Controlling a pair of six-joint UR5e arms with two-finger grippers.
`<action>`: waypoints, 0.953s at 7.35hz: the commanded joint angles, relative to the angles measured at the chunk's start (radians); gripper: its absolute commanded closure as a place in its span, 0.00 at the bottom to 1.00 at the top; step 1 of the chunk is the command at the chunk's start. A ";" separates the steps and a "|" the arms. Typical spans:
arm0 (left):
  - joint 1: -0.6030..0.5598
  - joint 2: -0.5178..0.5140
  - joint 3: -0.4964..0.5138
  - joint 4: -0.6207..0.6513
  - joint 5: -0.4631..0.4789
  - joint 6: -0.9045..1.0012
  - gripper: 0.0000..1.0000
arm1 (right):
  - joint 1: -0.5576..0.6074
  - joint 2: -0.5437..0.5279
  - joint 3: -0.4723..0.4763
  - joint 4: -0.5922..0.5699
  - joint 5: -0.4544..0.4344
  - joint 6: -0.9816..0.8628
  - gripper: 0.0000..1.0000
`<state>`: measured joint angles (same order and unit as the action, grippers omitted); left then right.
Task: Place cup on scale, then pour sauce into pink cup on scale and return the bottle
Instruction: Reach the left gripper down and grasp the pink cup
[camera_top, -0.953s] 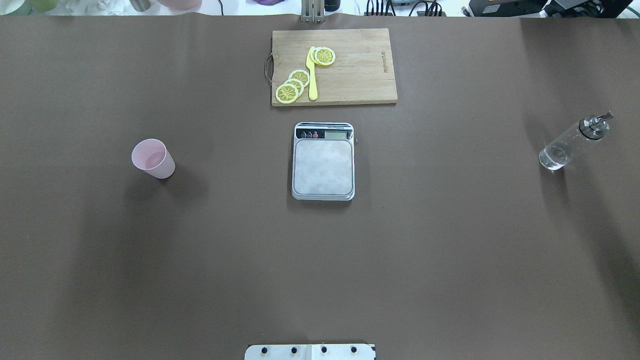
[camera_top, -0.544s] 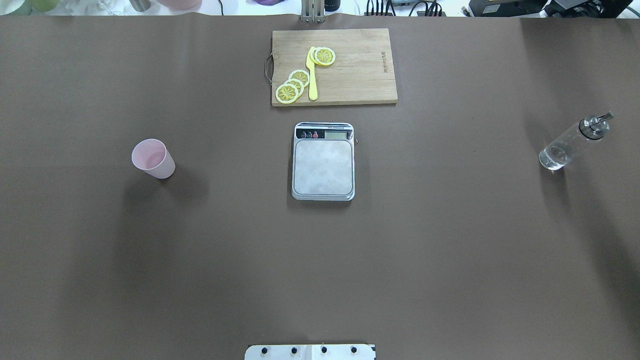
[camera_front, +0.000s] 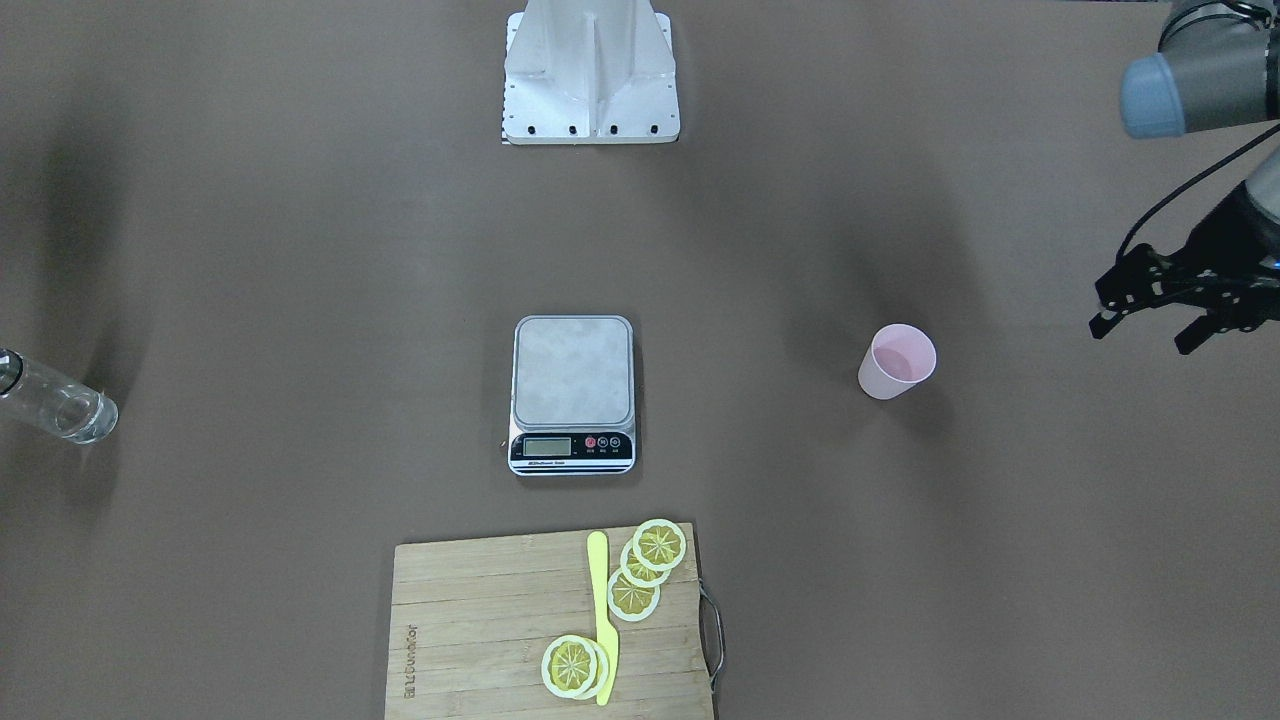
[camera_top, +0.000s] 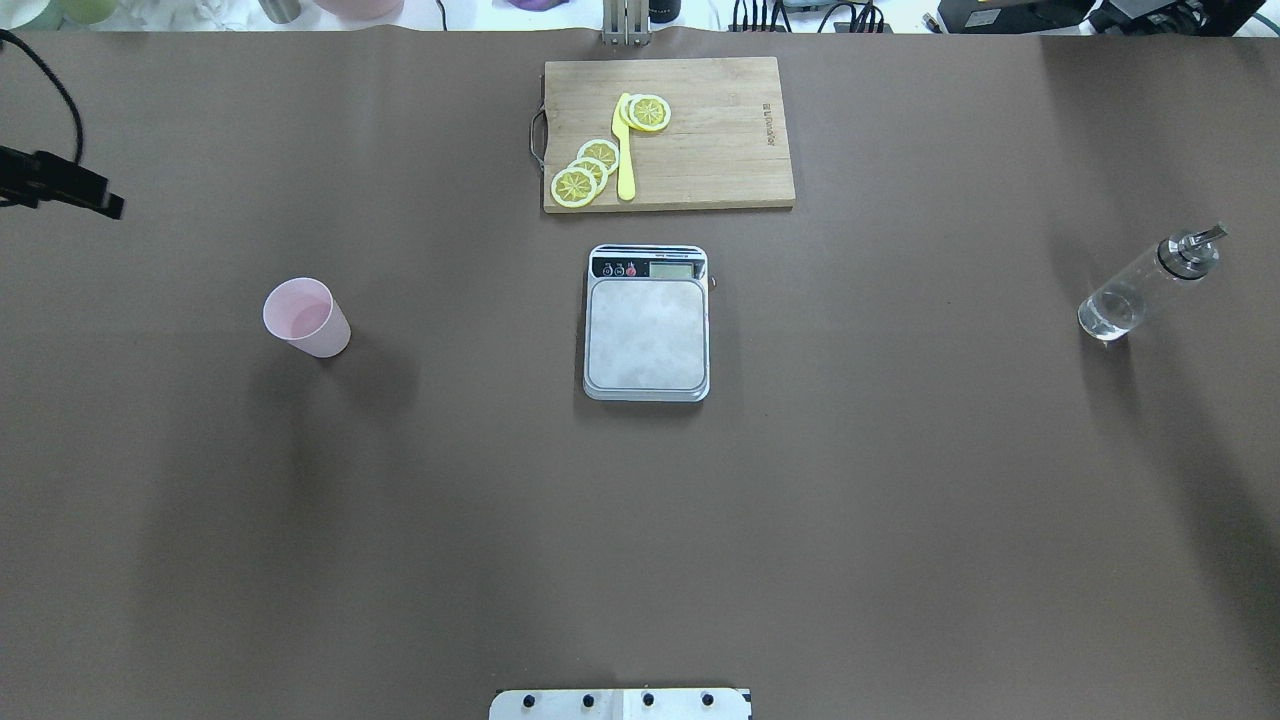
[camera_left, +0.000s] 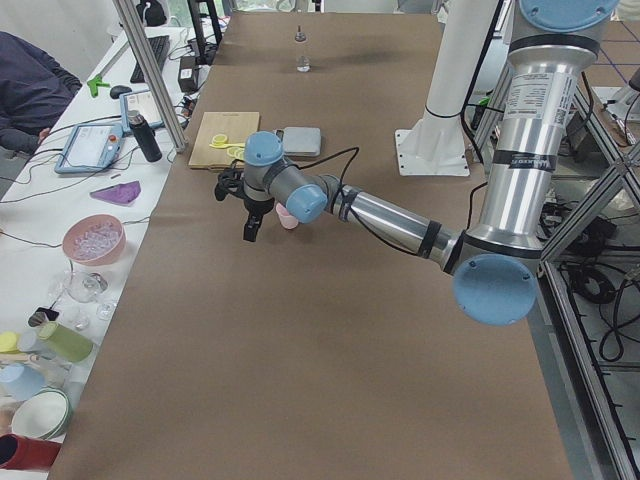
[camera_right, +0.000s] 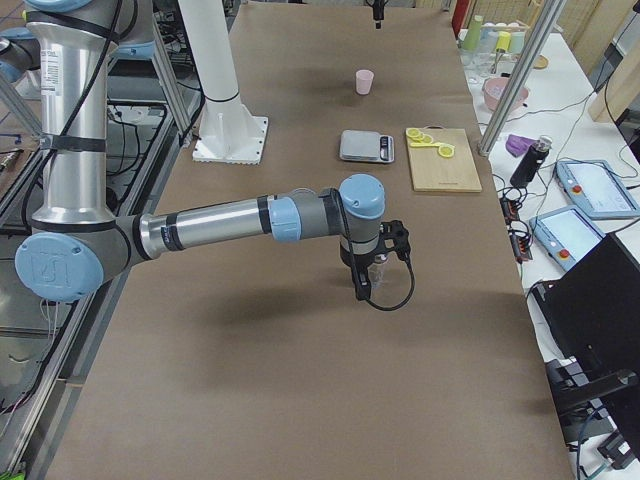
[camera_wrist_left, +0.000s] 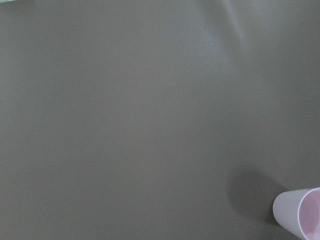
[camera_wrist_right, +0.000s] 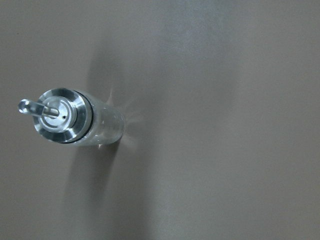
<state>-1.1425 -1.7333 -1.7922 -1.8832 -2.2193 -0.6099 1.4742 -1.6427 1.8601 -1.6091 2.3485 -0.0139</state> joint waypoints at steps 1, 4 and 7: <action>0.195 -0.075 0.008 0.003 0.090 -0.189 0.04 | 0.000 0.000 0.001 0.000 0.000 0.002 0.00; 0.263 -0.080 0.033 -0.004 0.115 -0.198 0.32 | 0.000 0.000 -0.001 0.000 0.000 0.002 0.00; 0.268 -0.094 0.089 -0.023 0.115 -0.192 0.48 | 0.000 0.000 -0.001 0.000 0.000 0.002 0.00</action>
<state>-0.8772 -1.8176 -1.7342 -1.8925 -2.1048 -0.8056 1.4741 -1.6423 1.8592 -1.6092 2.3485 -0.0122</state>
